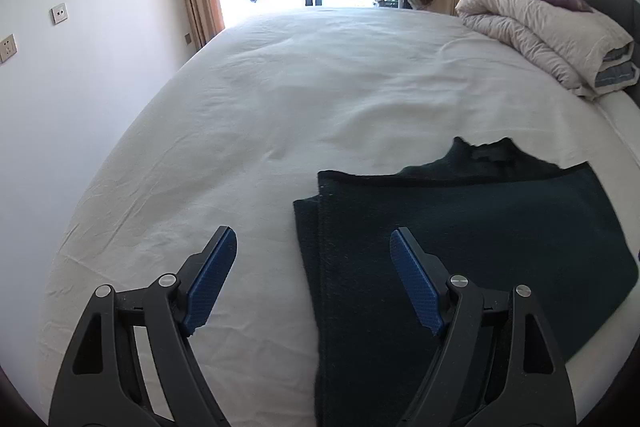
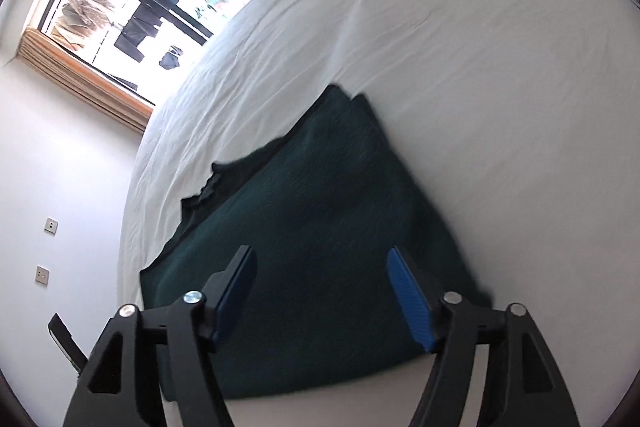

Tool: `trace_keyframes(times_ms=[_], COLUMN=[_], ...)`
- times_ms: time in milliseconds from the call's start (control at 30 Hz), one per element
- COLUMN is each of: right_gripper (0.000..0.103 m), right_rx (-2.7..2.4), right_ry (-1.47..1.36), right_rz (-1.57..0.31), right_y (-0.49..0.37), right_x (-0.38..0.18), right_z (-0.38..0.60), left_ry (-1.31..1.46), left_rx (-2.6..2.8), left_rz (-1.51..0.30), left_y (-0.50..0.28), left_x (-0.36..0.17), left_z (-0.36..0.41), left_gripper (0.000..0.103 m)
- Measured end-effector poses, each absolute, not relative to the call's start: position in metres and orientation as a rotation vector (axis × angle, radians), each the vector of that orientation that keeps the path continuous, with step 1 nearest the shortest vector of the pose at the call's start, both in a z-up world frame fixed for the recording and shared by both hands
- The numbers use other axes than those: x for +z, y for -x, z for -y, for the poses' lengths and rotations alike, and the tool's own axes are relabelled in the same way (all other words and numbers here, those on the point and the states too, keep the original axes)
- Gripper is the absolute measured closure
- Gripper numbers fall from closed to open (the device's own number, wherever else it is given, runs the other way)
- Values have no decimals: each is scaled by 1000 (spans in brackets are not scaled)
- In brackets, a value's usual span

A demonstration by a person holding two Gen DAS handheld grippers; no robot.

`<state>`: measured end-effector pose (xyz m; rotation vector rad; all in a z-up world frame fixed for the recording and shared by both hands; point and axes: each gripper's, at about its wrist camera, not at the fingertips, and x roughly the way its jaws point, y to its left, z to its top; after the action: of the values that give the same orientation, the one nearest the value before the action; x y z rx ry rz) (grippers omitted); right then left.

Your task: Fold small clothes

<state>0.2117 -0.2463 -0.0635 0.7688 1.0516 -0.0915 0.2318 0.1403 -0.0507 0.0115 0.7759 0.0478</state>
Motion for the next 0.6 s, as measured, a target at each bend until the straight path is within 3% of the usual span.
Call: trace_keyframes(times_ms=[200,300,367,600], right_gripper=[14,13,6,1], right_rx=[287,431,510,588], right_ry=[-532,-468,-427,-396], right_rz=[-1091,-1045,-978,-909], right_y=[-178,-142,-124,-109], right_x=[56,116,150,189], right_z=[89,48,26,-2], left_ry=[129,134,142,204], left_rx=[4,27,47,143], left_rz=[-752,-765,-772,-797], left_y=[-167,-135,-116,-80], left_x=[-25,-19,-20,-30], left_z=[-148,-161,-175,-229], left_gripper=[24,24,24,24])
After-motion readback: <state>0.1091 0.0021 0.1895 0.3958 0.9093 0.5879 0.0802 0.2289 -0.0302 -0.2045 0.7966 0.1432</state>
